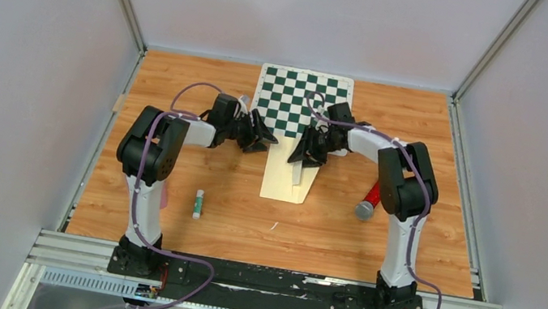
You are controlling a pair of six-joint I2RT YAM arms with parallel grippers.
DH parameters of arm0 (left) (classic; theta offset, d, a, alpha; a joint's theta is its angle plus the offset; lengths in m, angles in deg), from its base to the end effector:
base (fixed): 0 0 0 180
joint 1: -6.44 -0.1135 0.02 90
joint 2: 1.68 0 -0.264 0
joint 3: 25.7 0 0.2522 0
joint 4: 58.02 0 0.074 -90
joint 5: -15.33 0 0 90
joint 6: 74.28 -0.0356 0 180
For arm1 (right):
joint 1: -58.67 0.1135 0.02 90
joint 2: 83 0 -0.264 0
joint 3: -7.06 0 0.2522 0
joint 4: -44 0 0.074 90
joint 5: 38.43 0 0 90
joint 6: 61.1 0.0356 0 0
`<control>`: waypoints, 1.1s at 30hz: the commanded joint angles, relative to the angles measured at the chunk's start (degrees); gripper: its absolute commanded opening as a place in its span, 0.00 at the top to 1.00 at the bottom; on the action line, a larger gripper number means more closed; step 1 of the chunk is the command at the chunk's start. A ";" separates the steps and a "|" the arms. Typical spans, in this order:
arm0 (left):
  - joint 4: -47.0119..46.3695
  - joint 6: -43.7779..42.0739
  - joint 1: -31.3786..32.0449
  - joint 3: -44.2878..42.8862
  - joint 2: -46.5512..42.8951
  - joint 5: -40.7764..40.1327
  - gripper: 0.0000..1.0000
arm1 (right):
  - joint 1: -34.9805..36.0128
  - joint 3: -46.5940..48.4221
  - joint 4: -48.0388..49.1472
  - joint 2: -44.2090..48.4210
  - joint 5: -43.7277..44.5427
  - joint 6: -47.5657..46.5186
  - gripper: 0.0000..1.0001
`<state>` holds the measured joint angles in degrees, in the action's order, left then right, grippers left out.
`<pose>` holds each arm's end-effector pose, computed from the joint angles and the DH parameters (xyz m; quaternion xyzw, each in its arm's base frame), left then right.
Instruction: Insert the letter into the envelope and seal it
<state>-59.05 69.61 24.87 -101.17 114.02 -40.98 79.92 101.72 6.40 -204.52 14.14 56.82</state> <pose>0.3802 -0.1475 0.1230 -0.1449 0.8614 -0.4536 0.1770 0.3902 0.1750 0.1323 -0.0171 0.9263 0.3717 0.0602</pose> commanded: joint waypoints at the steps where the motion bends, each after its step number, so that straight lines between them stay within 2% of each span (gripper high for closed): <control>1: 6.01 -2.30 1.08 0.37 2.05 -3.79 0.36 | -1.55 0.29 -5.10 3.74 2.18 -2.70 0.62; 7: 5.67 -2.30 1.08 0.76 1.66 -4.02 0.36 | -2.26 0.63 -11.19 5.48 5.86 -3.39 0.64; 8: 5.70 -2.21 1.08 0.79 1.64 -4.13 0.36 | -2.27 1.03 -11.62 5.43 6.03 -3.40 0.68; 10: 5.65 -2.21 1.08 0.74 1.73 -4.08 0.36 | -2.29 1.53 -11.59 5.30 5.60 -3.41 0.91; 11: 5.60 -2.21 1.08 0.68 1.81 -4.03 0.36 | -2.35 1.82 -11.46 5.06 5.43 -3.26 0.98; 12: 5.58 -2.21 1.08 0.53 1.86 -3.89 0.36 | -2.34 2.09 -11.26 4.74 4.88 -3.16 1.00; 19: 3.14 -3.27 1.01 0.21 1.75 -1.69 0.31 | -3.89 1.81 -8.45 5.09 -2.06 -5.34 1.00; 27: -1.84 -6.38 0.21 0.04 4.05 5.15 0.41 | -7.87 -1.44 -1.08 3.24 -15.70 -5.23 1.00; 33: -5.76 -5.19 0.27 -1.02 6.98 10.08 0.44 | -7.84 -2.83 1.66 2.03 -20.35 -4.30 1.00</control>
<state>-64.84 66.42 24.98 -101.48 117.61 -32.96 71.42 99.82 3.38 -201.92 0.39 51.90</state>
